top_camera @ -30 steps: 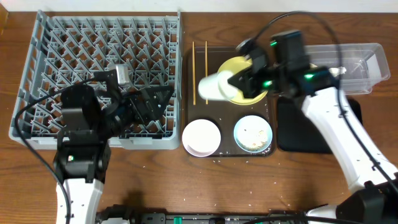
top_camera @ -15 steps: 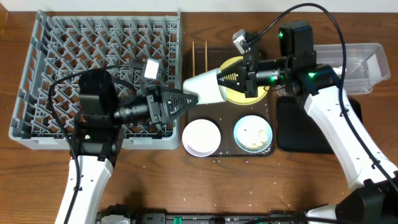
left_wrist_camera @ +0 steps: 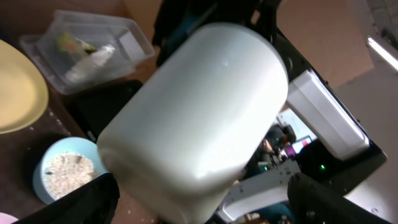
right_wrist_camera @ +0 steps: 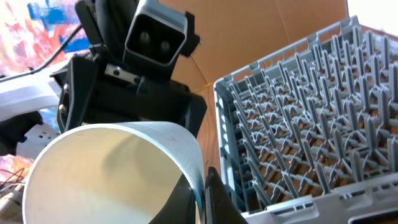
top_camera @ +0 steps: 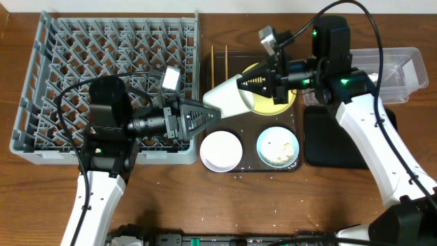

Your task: Sort waste into correct bins and load items into the dishwasher

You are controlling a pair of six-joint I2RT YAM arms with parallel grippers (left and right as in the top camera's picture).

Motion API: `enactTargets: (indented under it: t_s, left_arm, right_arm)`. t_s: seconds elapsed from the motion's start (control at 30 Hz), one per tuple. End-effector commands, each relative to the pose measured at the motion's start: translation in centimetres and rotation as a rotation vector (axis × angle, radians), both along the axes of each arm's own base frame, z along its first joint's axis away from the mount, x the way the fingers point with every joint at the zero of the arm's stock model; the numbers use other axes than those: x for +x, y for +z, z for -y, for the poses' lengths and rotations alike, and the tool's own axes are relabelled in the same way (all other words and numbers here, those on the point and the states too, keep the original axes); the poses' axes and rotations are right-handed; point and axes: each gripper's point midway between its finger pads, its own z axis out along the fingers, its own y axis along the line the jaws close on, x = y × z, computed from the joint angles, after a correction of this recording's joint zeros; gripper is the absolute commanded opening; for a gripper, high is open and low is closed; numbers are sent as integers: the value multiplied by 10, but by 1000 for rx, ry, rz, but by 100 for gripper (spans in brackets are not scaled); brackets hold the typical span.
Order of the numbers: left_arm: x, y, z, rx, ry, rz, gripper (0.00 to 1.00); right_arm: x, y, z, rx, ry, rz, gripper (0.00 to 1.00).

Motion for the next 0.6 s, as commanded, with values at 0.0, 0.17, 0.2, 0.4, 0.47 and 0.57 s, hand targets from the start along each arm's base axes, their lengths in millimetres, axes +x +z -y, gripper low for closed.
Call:
enactTargets:
  t_s: [0.0, 0.17, 0.2, 0.4, 0.47, 0.57]
  left_arm:
    - [-11, 11, 7, -14, -64, 36, 88]
    - [-9, 10, 7, -9, -59, 56, 93]
    - [-8, 10, 7, -7, -51, 55, 93]
    - [-5, 18, 7, -17, -42, 101, 94]
    - [-5, 21, 7, -23, -44, 115, 88]
    - [-5, 22, 7, -24, -44, 117, 83]
  right_arm:
    - [-11, 16, 8, 53, 81, -69, 1]
    - [0, 18, 21, 53, 37, -93, 1]
    - [0, 18, 20, 53, 38, -97, 1]
    - [-4, 2, -12, -22, -7, -123, 1]
    - [2, -11, -23, -81, -75, -136, 1]
    - [1, -14, -30, -98, -89, -124, 1]
